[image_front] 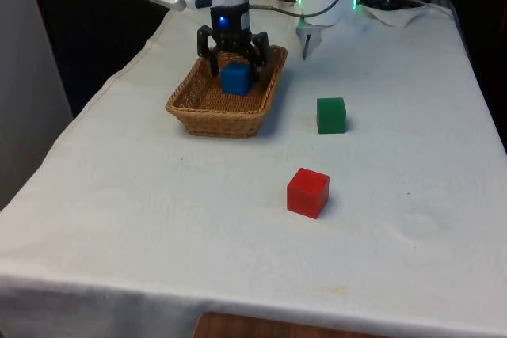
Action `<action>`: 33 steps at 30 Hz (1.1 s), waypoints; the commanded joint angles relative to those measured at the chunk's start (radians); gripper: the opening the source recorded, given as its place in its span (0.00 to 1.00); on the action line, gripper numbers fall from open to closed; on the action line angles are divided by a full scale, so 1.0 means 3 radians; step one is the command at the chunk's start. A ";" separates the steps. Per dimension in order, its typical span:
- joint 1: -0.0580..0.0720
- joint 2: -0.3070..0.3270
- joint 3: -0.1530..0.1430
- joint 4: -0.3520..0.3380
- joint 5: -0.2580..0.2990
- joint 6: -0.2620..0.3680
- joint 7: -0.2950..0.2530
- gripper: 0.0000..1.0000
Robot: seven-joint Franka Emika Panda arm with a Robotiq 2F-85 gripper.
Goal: Pick up the blue cube and place it into the basket.
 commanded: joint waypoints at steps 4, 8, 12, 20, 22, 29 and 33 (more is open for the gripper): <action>0.0007 -0.0093 -0.0027 0.0003 -0.0043 -0.0080 0.0010 1.00; 0.0013 -0.0223 -0.0060 0.0020 -0.0113 -0.0220 0.0037 1.00; 0.0010 -0.0337 -0.0063 0.0040 -0.0163 -0.0340 0.0043 1.00; 0.0003 -0.0453 -0.0037 0.0163 -0.0147 -0.0563 -0.0020 1.00; 0.0010 -0.0457 -0.0027 0.0240 -0.0147 -0.0683 -0.0053 1.00; 0.0013 -0.0473 -0.0020 0.0400 -0.0117 -0.0890 -0.0177 1.00; 0.0017 -0.0467 -0.0010 0.0493 -0.0110 -0.0990 -0.0230 1.00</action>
